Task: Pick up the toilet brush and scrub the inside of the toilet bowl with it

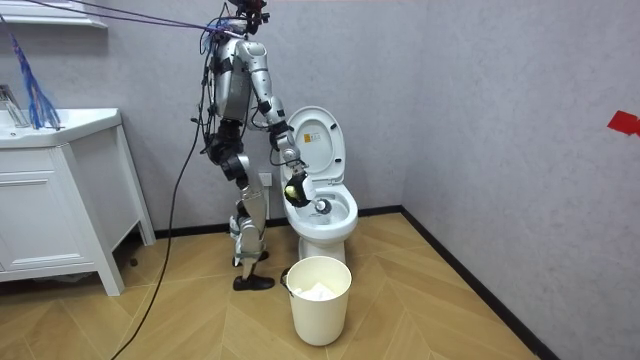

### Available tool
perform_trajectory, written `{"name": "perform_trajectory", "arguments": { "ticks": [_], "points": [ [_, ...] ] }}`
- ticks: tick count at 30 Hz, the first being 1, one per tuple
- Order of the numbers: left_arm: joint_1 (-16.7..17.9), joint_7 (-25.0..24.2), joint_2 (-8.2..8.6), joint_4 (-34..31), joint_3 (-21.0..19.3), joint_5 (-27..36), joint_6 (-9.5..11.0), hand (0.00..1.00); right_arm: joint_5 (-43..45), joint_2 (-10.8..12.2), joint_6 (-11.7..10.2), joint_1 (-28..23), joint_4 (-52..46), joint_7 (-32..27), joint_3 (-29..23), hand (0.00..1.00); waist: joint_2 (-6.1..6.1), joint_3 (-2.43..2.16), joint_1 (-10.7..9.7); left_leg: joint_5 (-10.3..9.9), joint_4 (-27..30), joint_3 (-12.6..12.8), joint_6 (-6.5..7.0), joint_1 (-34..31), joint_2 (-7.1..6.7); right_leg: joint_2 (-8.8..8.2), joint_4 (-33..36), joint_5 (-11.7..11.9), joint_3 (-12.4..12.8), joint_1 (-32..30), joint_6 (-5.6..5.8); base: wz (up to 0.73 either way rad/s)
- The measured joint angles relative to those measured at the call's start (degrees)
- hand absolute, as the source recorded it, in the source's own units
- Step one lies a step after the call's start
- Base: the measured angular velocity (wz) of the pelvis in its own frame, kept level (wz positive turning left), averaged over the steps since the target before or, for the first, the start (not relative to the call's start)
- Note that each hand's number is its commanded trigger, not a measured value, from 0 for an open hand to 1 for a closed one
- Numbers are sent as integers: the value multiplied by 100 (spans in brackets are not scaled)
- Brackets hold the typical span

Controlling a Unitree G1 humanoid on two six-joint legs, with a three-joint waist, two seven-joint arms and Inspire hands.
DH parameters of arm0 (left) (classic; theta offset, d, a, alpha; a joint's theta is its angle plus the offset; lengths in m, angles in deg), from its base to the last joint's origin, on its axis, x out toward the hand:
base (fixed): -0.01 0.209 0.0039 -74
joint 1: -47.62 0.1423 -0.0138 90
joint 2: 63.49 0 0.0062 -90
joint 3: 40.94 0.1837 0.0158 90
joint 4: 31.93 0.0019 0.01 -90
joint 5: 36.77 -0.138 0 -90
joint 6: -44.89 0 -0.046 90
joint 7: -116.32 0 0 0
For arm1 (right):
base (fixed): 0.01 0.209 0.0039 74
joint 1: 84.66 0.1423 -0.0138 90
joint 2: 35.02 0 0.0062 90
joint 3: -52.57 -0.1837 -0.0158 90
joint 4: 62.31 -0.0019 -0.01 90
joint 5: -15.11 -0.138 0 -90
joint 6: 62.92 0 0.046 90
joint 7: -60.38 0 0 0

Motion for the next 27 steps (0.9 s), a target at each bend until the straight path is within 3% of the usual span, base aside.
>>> {"name": "perform_trajectory", "arguments": {
  "ticks": [4, 6, 19, 23, 27],
  "points": [
    [-133, 96, -62, 32, 199, 99, 31, 0, 99, -59, -11, 90, -17, -49, 15, 100, -16, 17, 24, 10, 85, 2, 19, -169, -58, -103, 225, -59, -3, -214, -1, 4],
    [-241, 141, -67, 39, 269, 110, 37, 0, 246, -81, -4, 217, -16, -85, 38, 100, 6, 47, 76, 27, 85, 27, 32, -286, -79, -132, 289, -66, 25, -368, 5, 0],
    [-488, 608, -91, -87, 494, 234, 28, 0, 813, -343, 18, 542, -276, -368, 218, 100, 192, 62, 95, 66, 489, -5, 67, -1093, -184, -335, 825, -167, -32, -1172, -40, 6],
    [-649, 612, -240, -225, 772, 556, -44, 0, 1134, -518, 136, 620, -486, -445, 448, 100, 260, 82, 121, 59, 692, -8, 72, -1369, -198, -390, 1025, -191, -52, -1421, -64, 2],
    [-698, 582, -287, -436, 781, 553, -142, 0, 1815, -656, 312, 655, -910, -504, 583, 100, 277, 87, 158, 33, 860, 14, 67, -1597, -173, -379, 1142, -188, -24, -1642, -92, -3]
  ]
}}
